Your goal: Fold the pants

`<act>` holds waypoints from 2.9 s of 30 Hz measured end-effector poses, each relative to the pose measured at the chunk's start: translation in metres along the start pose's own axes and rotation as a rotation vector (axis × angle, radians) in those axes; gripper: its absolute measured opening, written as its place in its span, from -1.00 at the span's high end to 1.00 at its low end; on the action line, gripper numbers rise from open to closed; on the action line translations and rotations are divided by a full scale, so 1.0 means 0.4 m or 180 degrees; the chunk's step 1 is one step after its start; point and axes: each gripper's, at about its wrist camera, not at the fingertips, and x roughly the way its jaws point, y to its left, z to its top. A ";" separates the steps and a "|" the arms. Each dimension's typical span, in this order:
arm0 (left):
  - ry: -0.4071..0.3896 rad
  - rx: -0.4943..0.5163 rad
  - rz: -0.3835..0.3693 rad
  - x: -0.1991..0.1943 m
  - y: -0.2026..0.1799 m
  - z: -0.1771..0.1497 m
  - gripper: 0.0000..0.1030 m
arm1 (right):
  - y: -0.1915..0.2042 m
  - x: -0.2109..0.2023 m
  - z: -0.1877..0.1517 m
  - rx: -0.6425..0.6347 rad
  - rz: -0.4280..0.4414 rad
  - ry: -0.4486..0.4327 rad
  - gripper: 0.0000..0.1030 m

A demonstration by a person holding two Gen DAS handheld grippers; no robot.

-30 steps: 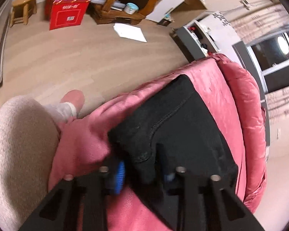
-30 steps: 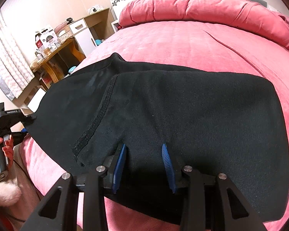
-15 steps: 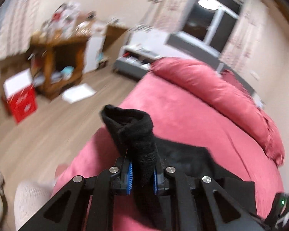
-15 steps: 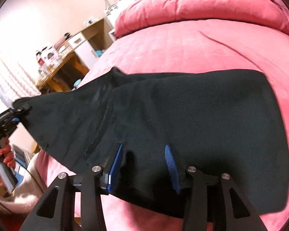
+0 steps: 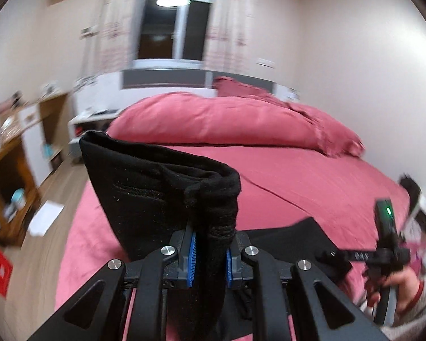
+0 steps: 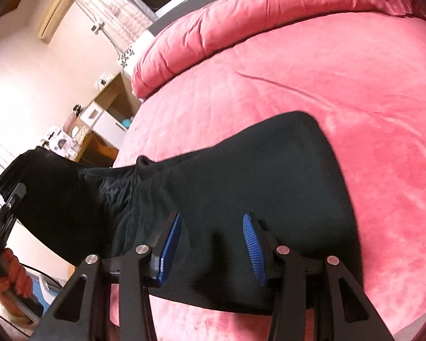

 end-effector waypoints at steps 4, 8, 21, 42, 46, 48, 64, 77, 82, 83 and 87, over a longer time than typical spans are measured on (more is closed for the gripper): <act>0.0100 0.0274 -0.0339 0.034 -0.104 0.006 0.71 | -0.002 -0.025 0.001 0.0022 0.0123 -0.0068 0.08; 0.0285 0.0624 -0.0601 0.092 -0.213 -0.023 0.71 | 0.009 -0.031 0.000 0.0036 0.0329 -0.0084 0.03; 0.1031 0.1225 -0.0942 0.299 -0.443 -0.200 0.67 | -0.060 -0.053 0.003 0.0534 0.0384 -0.0094 -0.02; 0.1073 0.0360 -0.0365 0.182 -0.244 -0.147 -0.07 | -0.032 0.065 0.014 0.0312 0.0125 0.0320 -0.28; 0.1062 0.0054 -0.0389 0.176 -0.187 -0.135 -0.07 | -0.022 0.077 0.014 0.0250 0.0121 0.0366 -0.28; 0.1081 -0.0016 -0.0234 0.186 -0.159 -0.135 -0.07 | -0.014 0.086 0.014 0.0230 0.0139 0.0405 -0.28; 0.1476 -0.0555 0.0365 0.232 0.016 -0.225 -0.07 | 0.004 0.123 0.007 0.0178 0.0470 0.0540 -0.31; 0.1613 -0.0606 0.0215 0.240 0.013 -0.272 -0.08 | -0.041 0.164 0.007 0.0621 0.0725 0.0465 -0.03; 0.1563 -0.0552 0.0418 0.228 0.026 -0.269 -0.08 | -0.001 0.147 -0.007 0.0344 0.0772 0.0397 0.77; 0.1533 -0.0583 0.0480 0.226 0.034 -0.268 -0.07 | 0.007 0.130 -0.007 0.0301 0.0827 0.0336 0.78; 0.1505 -0.0699 0.0422 0.224 0.042 -0.265 -0.08 | 0.063 0.044 0.000 0.0031 0.0863 0.0025 0.80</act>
